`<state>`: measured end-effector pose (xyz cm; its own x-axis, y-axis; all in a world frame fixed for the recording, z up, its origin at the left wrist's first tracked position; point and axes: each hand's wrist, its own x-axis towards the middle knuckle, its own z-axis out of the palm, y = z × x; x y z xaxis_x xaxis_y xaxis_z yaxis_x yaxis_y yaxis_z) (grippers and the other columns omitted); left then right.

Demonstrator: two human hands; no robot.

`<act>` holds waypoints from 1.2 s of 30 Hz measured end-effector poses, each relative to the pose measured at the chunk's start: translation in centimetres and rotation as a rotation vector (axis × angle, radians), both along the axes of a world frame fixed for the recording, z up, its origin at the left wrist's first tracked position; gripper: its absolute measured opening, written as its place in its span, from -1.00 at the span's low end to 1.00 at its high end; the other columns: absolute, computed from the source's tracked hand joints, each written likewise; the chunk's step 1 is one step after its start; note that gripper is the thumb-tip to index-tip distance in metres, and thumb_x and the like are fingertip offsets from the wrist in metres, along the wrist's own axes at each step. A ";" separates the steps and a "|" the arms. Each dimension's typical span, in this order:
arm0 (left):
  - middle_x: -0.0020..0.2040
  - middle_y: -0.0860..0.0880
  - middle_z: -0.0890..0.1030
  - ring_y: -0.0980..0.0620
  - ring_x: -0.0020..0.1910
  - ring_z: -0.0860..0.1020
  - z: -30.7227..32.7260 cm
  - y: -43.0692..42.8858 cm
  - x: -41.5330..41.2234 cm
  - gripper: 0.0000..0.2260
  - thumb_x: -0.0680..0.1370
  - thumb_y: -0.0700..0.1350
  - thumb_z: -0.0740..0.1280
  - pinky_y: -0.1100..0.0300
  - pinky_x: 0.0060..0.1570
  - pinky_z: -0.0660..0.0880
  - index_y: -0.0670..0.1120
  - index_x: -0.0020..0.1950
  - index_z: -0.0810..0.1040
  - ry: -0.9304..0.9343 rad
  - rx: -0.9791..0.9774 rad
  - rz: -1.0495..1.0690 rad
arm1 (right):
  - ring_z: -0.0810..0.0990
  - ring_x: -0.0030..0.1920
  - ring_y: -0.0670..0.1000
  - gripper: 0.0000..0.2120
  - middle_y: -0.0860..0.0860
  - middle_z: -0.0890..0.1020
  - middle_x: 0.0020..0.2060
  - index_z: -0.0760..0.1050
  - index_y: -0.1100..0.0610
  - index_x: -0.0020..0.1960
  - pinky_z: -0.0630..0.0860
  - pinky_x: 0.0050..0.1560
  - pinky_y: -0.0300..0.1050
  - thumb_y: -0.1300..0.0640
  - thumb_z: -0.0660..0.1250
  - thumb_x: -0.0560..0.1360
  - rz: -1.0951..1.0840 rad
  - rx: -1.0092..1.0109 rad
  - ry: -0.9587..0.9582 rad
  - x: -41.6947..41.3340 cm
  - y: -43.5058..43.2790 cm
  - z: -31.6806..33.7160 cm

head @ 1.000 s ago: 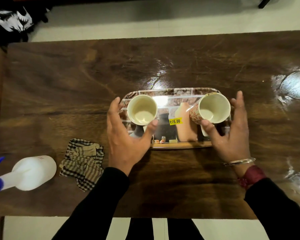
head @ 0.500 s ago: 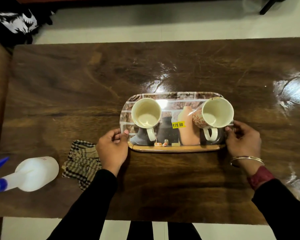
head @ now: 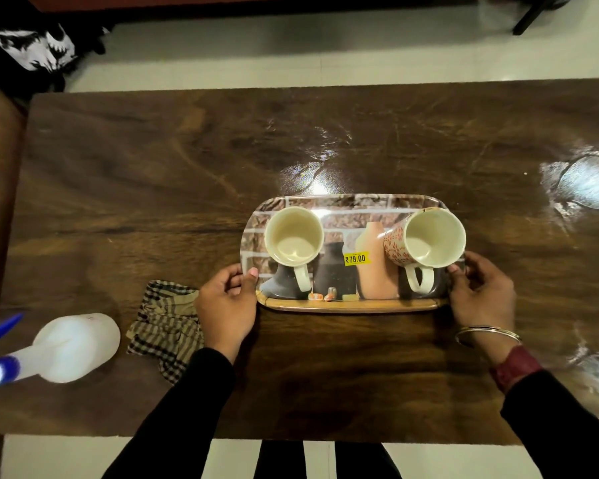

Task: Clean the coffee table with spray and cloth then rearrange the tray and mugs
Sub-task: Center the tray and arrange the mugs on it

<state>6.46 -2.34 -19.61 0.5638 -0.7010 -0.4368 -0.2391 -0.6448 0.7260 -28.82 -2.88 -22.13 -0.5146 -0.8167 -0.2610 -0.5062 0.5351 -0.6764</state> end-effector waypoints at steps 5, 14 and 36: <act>-0.19 0.07 0.71 0.23 -0.24 0.65 0.1 0.1 -0.2 -0.84 0.53 -0.07 0.47 0.26 -0.09 0.60 0.00 0.10 0.68 0.043 -0.018 0.029 | 0.58 -0.19 0.06 -0.75 0.06 0.62 -0.15 0.63 0.12 0.26 0.46 -0.22 -0.48 0.25 0.40 0.60 -0.007 -0.062 0.013 0.4 0.0 0.2; -0.15 0.07 0.70 0.22 -0.22 0.63 -0.1 0.0 -0.5 -0.81 0.55 -0.05 0.45 0.26 -0.06 0.60 -0.01 0.15 0.66 0.061 -0.016 0.047 | 0.57 -0.18 0.05 -0.76 0.07 0.63 -0.15 0.62 0.11 0.26 0.54 -0.01 -0.05 0.21 0.40 0.60 -0.023 -0.016 -0.004 0.0 -0.6 -0.1; -0.17 0.05 0.67 0.13 -0.22 0.62 -0.1 0.7 0.1 -0.81 0.55 0.10 0.41 0.05 -0.02 0.64 0.02 0.06 0.62 0.078 -0.015 0.035 | 0.51 -0.20 -0.21 -0.67 0.03 0.55 -0.11 0.40 0.18 0.41 0.44 -0.09 -0.39 0.10 0.28 0.69 -0.125 -0.106 -0.112 0.3 1.0 0.1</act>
